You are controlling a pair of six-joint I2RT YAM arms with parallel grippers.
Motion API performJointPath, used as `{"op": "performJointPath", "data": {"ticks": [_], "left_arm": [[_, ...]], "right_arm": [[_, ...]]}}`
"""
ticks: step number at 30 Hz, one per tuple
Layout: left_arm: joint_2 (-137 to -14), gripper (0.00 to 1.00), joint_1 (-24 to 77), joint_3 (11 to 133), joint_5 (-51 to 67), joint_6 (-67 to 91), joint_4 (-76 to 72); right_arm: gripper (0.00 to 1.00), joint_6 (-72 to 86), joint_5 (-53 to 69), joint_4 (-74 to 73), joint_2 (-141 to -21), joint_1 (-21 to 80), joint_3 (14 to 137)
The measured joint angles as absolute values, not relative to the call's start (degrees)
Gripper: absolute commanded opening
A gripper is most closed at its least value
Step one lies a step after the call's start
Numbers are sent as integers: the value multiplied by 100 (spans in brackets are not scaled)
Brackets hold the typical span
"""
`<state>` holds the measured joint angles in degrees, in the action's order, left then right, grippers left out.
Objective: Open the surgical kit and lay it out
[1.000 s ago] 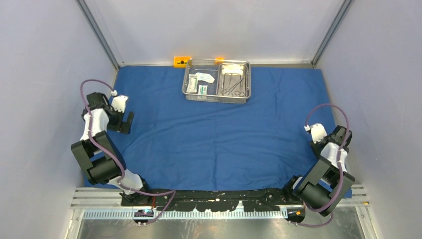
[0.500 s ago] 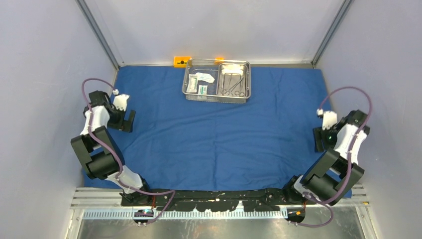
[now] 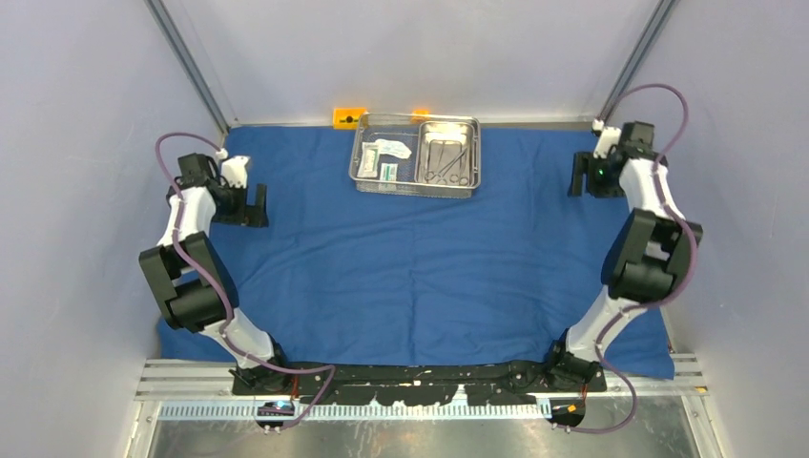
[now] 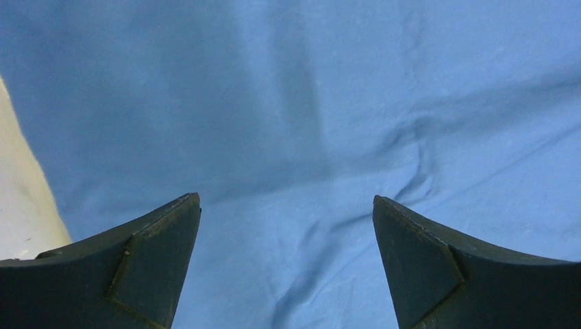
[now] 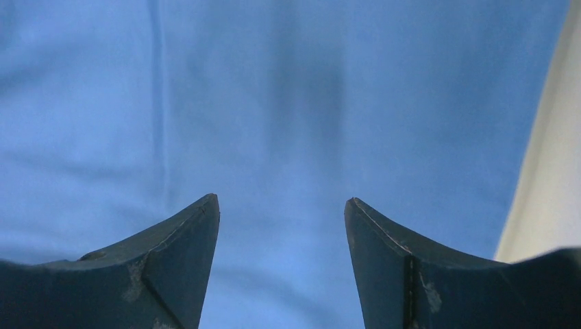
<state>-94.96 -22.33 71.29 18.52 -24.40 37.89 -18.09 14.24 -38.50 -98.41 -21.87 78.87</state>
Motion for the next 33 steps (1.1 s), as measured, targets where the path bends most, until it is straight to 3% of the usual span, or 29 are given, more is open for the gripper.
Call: {"op": "performJointPath", "data": {"ticks": [13,28,31,33], "left_arm": [[-10090,100,-2158,7535,2021,-1844,3544],[-10506,100,-2147,8079,1951,-1662,3542],[-10597,100,-2147,8226,1946,-1649,3553],[-10685,100,-2147,8340,1944,-1638,3557]], "right_arm": [[72,-191,884,-3385,-13209,-1229,11030],[69,283,443,-3103,-13681,-622,11629],[64,226,165,-3109,-13952,-519,11878],[55,172,16,-3116,-14051,-469,12027]]}}
